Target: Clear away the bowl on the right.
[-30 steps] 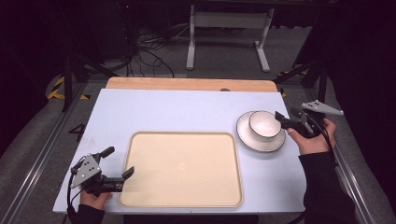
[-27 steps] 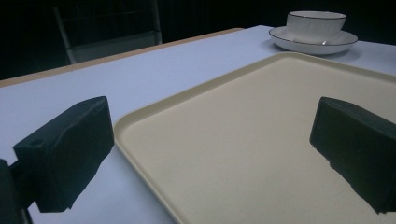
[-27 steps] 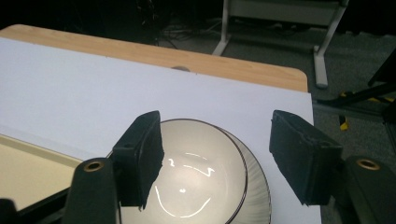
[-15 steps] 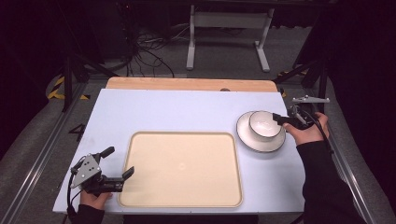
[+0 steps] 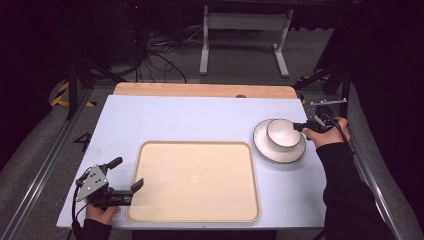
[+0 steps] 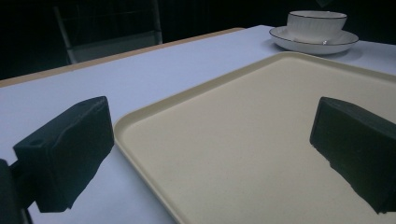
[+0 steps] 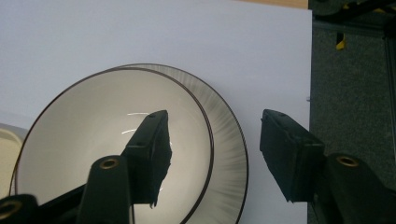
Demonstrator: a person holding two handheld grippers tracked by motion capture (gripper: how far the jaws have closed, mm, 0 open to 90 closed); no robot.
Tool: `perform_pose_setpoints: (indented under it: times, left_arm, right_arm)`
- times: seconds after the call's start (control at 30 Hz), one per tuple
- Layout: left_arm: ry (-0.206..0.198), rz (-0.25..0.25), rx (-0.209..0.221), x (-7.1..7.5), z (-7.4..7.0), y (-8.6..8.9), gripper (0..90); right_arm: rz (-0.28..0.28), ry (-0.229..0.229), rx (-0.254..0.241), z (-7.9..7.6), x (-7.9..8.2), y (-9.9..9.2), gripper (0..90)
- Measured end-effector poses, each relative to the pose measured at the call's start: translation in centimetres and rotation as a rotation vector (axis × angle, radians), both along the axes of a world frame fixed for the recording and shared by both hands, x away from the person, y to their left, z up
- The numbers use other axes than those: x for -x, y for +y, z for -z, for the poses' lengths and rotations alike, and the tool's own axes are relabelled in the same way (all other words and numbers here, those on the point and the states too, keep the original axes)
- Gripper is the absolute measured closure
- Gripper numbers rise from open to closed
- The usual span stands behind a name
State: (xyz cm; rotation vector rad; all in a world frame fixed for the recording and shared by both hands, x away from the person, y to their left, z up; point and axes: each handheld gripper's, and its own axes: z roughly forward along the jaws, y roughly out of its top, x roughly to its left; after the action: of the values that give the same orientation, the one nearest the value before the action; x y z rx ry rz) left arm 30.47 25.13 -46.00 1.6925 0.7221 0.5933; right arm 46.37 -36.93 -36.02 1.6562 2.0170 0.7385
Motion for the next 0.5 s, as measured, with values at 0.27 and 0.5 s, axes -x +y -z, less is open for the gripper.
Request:
perform_pose_setpoints:
  times: [0.27, 0.5]
  left_arm:
    - [-0.001, 0.0, 0.001, 0.0, 0.0, 0.0, 0.3]
    - [0.0, 0.0, -0.001, 0.0, 0.0, 0.0, 0.3]
  right_arm:
    - [0.01, 0.078, 0.0, 0.7, -1.0, 0.0, 45.4]
    - [0.018, 0.126, -0.009, 1.5, -1.7, -0.1, 49.4]
